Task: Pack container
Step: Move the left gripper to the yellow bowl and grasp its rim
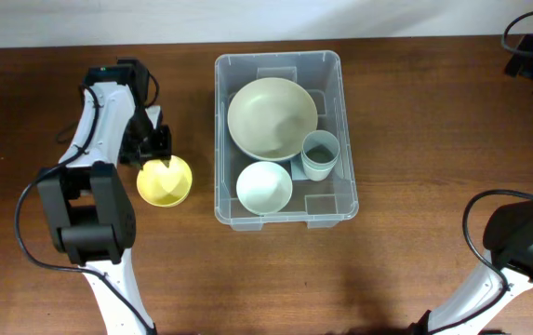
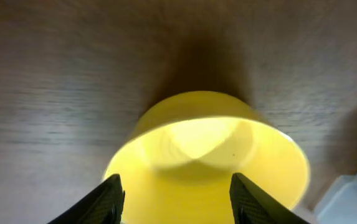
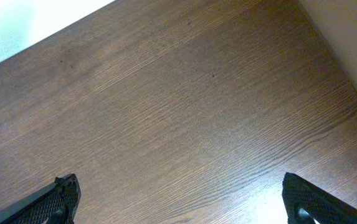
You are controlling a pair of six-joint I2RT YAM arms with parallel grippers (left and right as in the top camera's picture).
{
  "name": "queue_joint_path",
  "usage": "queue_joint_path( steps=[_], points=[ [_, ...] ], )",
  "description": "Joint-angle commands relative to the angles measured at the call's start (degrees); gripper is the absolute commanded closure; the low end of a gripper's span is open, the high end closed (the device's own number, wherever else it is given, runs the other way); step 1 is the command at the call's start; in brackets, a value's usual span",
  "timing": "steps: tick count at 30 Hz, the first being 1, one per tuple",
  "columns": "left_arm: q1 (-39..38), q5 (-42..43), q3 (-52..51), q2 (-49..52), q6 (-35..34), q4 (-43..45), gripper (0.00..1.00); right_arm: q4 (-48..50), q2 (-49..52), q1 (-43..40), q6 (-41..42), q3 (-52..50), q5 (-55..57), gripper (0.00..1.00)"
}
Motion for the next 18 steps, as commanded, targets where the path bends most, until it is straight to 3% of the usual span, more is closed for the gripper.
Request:
queue_joint_path(
  steps=[1, 7, 18],
  points=[
    [0.59, 1.40, -6.27, -0.83, 3.19, 2.36, 0.44, 0.02, -0.57, -0.04, 0.61, 1.16, 0.48, 0.01],
    [1.09, 1.62, -14.25, -0.83, 3.65, 7.34, 0.47, 0.02, -0.55, -0.04, 0.61, 1.16, 0.48, 0.01],
    [1.09, 8.48, -7.69, -0.90, 3.61, 8.13, 0.48, 0.02, -0.57, -0.04, 0.61, 1.16, 0.46, 0.01]
  ],
)
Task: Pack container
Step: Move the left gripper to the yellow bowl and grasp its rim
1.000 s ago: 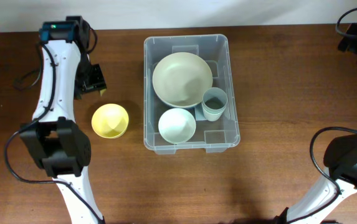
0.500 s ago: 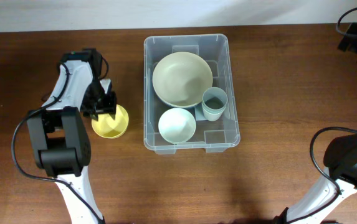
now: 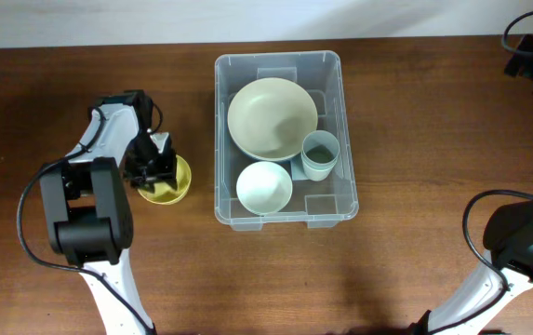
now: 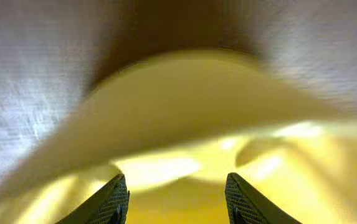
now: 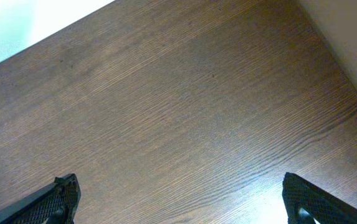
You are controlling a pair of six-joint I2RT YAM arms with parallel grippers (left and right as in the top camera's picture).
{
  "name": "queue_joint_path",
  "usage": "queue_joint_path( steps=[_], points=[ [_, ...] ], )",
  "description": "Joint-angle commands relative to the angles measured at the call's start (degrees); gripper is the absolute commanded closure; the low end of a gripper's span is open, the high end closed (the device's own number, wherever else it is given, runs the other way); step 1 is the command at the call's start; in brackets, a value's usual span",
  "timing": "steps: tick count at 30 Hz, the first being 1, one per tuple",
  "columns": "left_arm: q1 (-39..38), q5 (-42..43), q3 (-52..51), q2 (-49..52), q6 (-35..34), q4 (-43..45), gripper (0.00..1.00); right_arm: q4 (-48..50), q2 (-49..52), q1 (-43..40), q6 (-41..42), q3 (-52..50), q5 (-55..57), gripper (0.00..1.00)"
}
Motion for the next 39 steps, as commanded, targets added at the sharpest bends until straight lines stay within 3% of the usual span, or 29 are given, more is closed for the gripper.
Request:
queue_joint_path(
  steps=[1, 8, 15, 20, 24, 39],
  points=[
    [0.09, 3.30, 8.00, -0.63, 1.27, -0.15, 0.48, -0.02, -0.57, -0.04, 0.66, 1.16, 0.46, 0.01],
    [0.09, -0.37, 21.09, -0.63, 1.33, -5.40, 0.44, -0.02, -0.57, -0.04, 0.66, 1.16, 0.46, 0.01],
    [0.50, -9.01, 20.61, -0.61, 6.93, -14.10, 0.36, -0.02, -0.55, -0.04, 0.66, 1.16, 0.46, 0.01],
    [1.97, -8.07, 20.39, -0.59, 11.65, -11.45, 0.25, -0.02, -0.57, -0.04, 0.66, 1.16, 0.46, 0.01],
    [2.08, -8.13, 18.05, -0.57, 15.78, -9.29, 0.22, -0.02, -0.57, -0.04, 0.66, 1.16, 0.46, 0.01],
    [2.36, -5.95, 2.80, -0.55, 15.89, 3.65, 0.24, -0.02, -0.55, -0.04, 0.66, 1.16, 0.46, 0.01]
  ],
)
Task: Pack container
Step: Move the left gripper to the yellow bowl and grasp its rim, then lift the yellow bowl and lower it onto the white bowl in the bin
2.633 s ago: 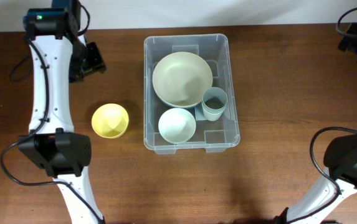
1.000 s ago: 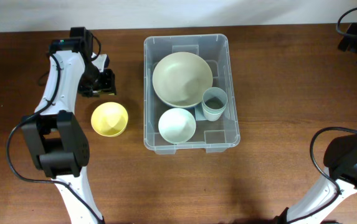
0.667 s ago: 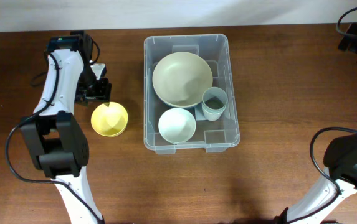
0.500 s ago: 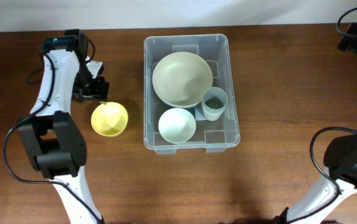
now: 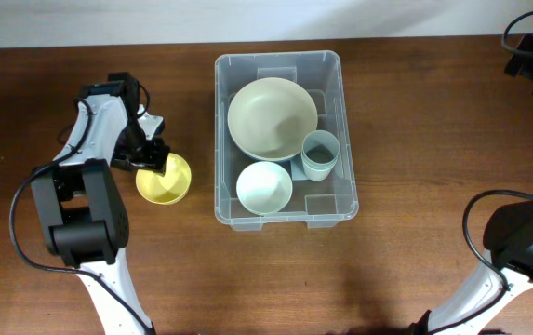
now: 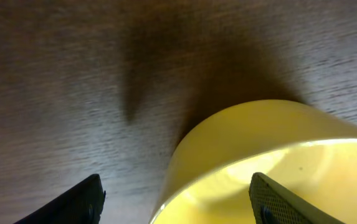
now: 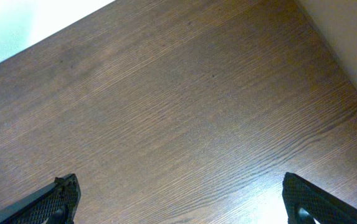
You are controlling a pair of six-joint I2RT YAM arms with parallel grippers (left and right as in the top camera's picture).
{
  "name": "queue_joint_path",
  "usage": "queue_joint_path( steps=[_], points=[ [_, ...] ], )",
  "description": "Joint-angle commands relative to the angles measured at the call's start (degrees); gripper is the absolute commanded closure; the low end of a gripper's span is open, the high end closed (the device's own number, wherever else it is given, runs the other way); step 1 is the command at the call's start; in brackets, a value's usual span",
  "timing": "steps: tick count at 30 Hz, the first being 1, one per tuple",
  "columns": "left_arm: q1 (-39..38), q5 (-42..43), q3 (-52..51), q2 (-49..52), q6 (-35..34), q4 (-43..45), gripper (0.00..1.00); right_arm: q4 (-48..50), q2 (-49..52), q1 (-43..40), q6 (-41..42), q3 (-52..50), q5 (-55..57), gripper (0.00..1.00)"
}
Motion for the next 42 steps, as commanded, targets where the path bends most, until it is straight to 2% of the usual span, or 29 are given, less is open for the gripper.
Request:
queue_joint_path(
  steps=[1, 4, 15, 22, 30, 33, 35, 38, 42],
  points=[
    [0.37, 1.11, -3.30, -0.50, 0.94, 2.34, 0.24, -0.02, -0.57, -0.04, 0.63, 1.16, 0.46, 0.01],
    [0.35, 1.29, -4.42, -0.50, 0.92, 3.08, 0.29, -0.02, -0.57, -0.04, 0.63, 1.16, 0.46, 0.01],
    [0.35, 1.27, -4.39, -0.50, 0.90, 3.45, 0.99, -0.02, -0.57, -0.04, 0.63, 1.16, 0.46, 0.01],
    [0.37, 0.81, -0.33, -0.59, 0.87, 3.15, 0.99, -0.02, -0.55, -0.04, 0.63, 1.16, 0.46, 0.01],
    [-0.87, 0.87, 28.68, -0.59, -1.18, -6.25, 0.99, -0.02, -0.57, -0.04, 0.63, 1.16, 0.46, 0.01],
    [-3.58, 1.46, 42.23, -0.59, -1.27, -10.05, 0.99, -0.02, -0.57, -0.04, 0.63, 1.16, 0.46, 0.01],
    [-5.44, 2.19, 46.80, -0.59, -1.27, -11.58, 0.99, -0.02, -0.57, -0.04, 0.63, 1.16, 0.46, 0.01],
    [-9.53, 3.30, 50.77, -0.59, -1.29, -14.21, 0.99, -0.02, -0.57, -0.04, 0.63, 1.16, 0.46, 0.01],
    [-16.81, 3.52, 50.73, -0.55, -3.34, -18.34, 0.99, -0.02, -0.57, -0.04, 0.63, 1.16, 0.46, 0.01]
  ],
)
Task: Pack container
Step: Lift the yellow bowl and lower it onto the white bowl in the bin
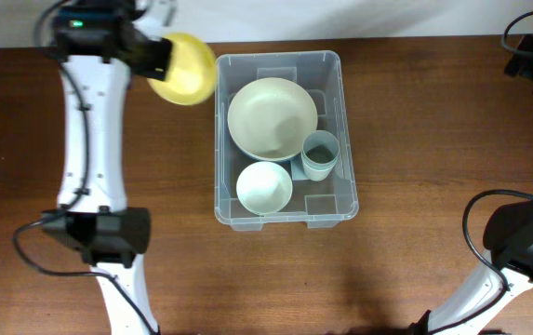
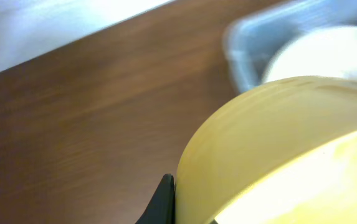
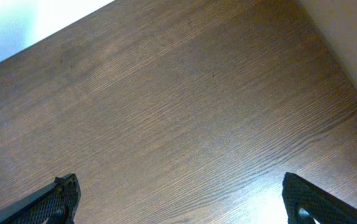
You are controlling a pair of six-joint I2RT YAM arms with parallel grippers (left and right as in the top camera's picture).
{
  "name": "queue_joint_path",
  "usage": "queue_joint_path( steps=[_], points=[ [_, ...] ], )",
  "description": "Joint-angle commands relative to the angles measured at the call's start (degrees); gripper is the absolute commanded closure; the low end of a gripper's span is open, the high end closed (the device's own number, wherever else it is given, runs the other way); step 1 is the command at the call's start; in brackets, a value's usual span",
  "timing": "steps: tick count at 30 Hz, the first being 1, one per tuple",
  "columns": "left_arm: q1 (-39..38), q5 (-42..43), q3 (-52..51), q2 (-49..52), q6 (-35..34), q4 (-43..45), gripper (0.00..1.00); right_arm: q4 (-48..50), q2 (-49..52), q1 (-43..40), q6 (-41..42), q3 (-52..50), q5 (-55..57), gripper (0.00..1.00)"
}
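Note:
My left gripper is shut on the rim of a yellow bowl, lifted high off the table just left of the far left corner of the clear plastic container. In the left wrist view the yellow bowl fills the lower right, one dark finger pressed against its outside. The container holds a large cream bowl, a small white bowl and a pale blue cup. My right gripper stands open over bare table, with nothing between its fingers.
The brown wooden table runs around the container on all sides. A white wall borders its far edge. My right arm stays at the far right corner.
My left gripper, which was open at the bowl's left rim on the table, is now shut on the bowl and holds it raised, farther back and nearer the container. The right arm is unchanged.
The yellow bowl lay on the table left of the container with my left gripper open at its far rim. Then the gripper sat low over the bowl, then at its left edge. Now the bowl is gripped and held high by the container's far left corner.

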Motion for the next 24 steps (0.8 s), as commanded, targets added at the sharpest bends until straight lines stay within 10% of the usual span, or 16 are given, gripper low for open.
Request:
queue_joint_path(
  steps=[1, 12, 24],
  points=[
    [-6.49, 1.92, -0.31, -0.09, -3.15, -2.75, 0.99, -0.02, -0.57, -0.04, 0.63, 1.16, 0.46, 0.01],
    [-21.97, 3.34, -10.01, -0.07, -3.54, -7.26, 0.99, -0.02, -0.57, -0.04, 0.63, 1.16, 0.46, 0.01],
    [-22.21, 3.52, -18.84, -0.07, -4.94, -7.96, 0.99, -0.02, -0.57, -0.04, 0.63, 1.16, 0.46, 0.01]
  ],
)
